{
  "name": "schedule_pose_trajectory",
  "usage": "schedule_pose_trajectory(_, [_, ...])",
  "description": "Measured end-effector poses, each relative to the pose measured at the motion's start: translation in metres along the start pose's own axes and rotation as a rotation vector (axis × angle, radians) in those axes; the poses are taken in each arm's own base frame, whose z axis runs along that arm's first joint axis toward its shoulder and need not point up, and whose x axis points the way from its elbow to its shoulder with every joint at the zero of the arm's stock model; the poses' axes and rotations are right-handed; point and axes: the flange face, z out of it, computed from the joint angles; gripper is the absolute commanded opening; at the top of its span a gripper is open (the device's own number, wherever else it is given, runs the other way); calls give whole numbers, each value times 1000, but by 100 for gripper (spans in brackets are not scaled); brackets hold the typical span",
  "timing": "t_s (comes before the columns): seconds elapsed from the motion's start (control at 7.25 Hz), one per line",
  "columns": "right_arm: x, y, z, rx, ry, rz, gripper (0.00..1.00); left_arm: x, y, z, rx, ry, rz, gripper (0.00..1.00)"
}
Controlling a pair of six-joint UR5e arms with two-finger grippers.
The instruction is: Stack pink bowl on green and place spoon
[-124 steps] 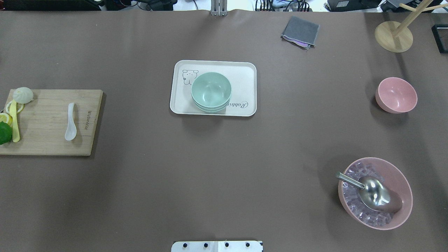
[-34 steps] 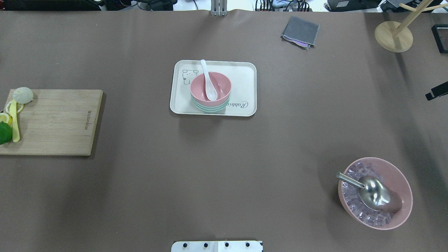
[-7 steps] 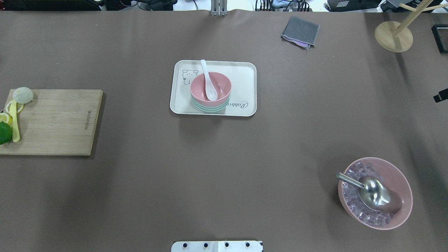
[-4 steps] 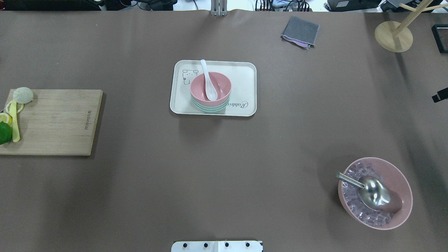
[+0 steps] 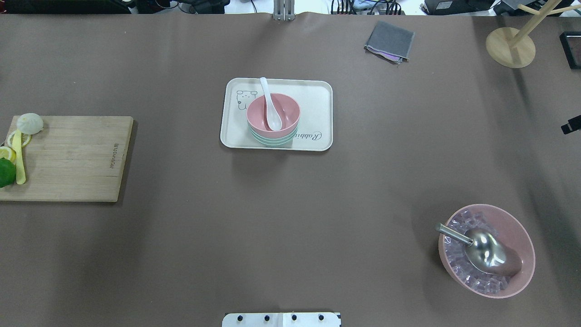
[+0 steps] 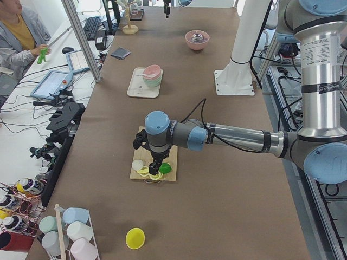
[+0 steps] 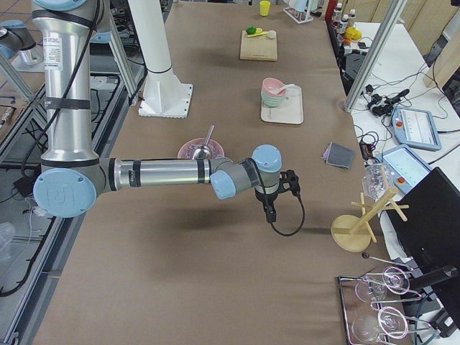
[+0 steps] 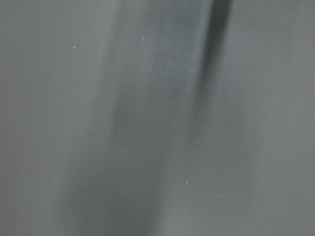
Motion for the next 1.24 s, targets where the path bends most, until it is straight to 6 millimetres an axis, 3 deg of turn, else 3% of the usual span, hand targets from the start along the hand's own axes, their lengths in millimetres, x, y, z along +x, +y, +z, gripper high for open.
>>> schedule_pose_trajectory(0.83, [0, 2, -1, -1, -7, -5, 100, 2, -2, -2, 5, 0, 5, 98])
schedule_pose_trajectory(1.24, [-2, 2, -2, 2, -7, -8, 100, 10, -3, -2, 19, 80, 4, 98])
